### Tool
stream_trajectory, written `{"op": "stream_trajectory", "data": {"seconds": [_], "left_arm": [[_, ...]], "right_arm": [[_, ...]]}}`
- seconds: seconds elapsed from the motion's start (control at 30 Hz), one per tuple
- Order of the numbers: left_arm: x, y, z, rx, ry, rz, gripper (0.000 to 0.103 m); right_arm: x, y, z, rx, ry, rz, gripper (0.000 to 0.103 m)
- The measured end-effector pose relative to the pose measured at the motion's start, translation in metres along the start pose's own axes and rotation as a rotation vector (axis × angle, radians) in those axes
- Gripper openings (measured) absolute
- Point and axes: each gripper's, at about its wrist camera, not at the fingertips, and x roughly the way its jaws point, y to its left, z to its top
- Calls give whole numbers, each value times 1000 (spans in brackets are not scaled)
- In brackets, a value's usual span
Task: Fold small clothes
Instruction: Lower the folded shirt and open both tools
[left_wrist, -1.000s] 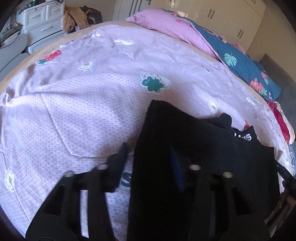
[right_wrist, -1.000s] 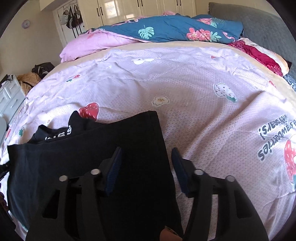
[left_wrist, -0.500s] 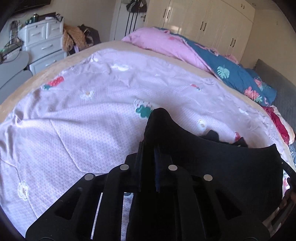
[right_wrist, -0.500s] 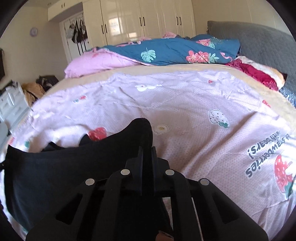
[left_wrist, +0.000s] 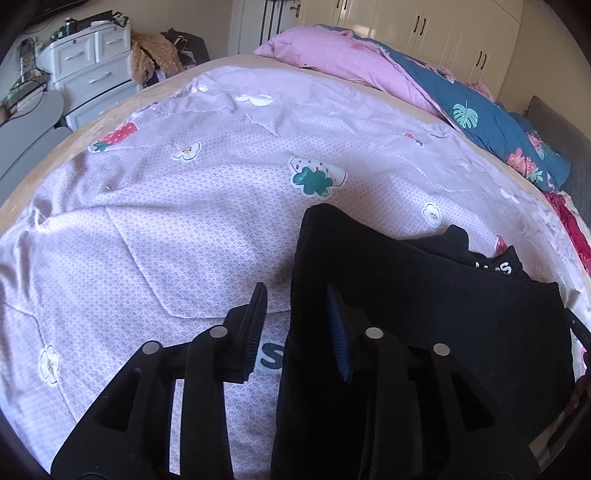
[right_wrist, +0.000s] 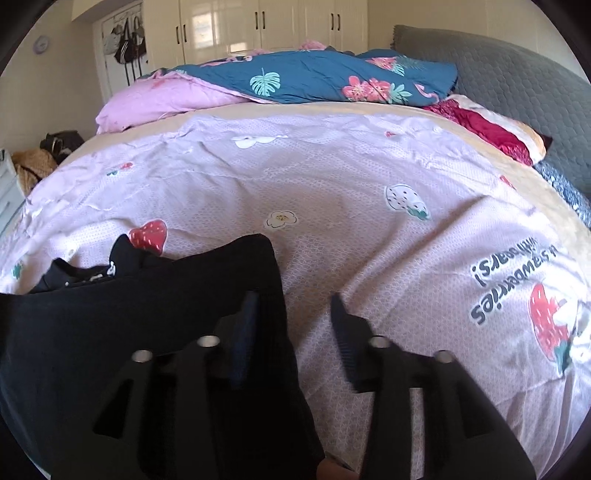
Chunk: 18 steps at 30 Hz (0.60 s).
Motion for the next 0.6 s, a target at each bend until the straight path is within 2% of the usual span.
{"op": "stream_trajectory", "data": {"seconds": [0.03,0.07,0.13,0.23,0.3,0.37,0.5,0.6], "left_arm": [[-1,0,-1,5,3,7,37],[-2,1,-2,9,7,12,38],[-4,2,-3,11,10,14,41],[-9,3,-5,16,10,26,51],[-13,3,-6,19,7,26,56],[-19,2,-7,27,-2,27,63],[-30,0,-8,36,-15,22,85],[-35,-1,-10,48,-17,36,92]], "right_arm": [[-2,-2,-1,13,-1,3,57],[-5,-4,-1,29,-4,11,63],[-10,-6,-3,37,-7,20,66],[-18,-7,-4,38,-22,11,78],[-23,-7,-4,39,-32,14,80],[-27,-7,-4,47,-44,22,87],[-34,-7,-5,61,-57,57,92],[-40,0,-8,43,-58,95,95]]}}
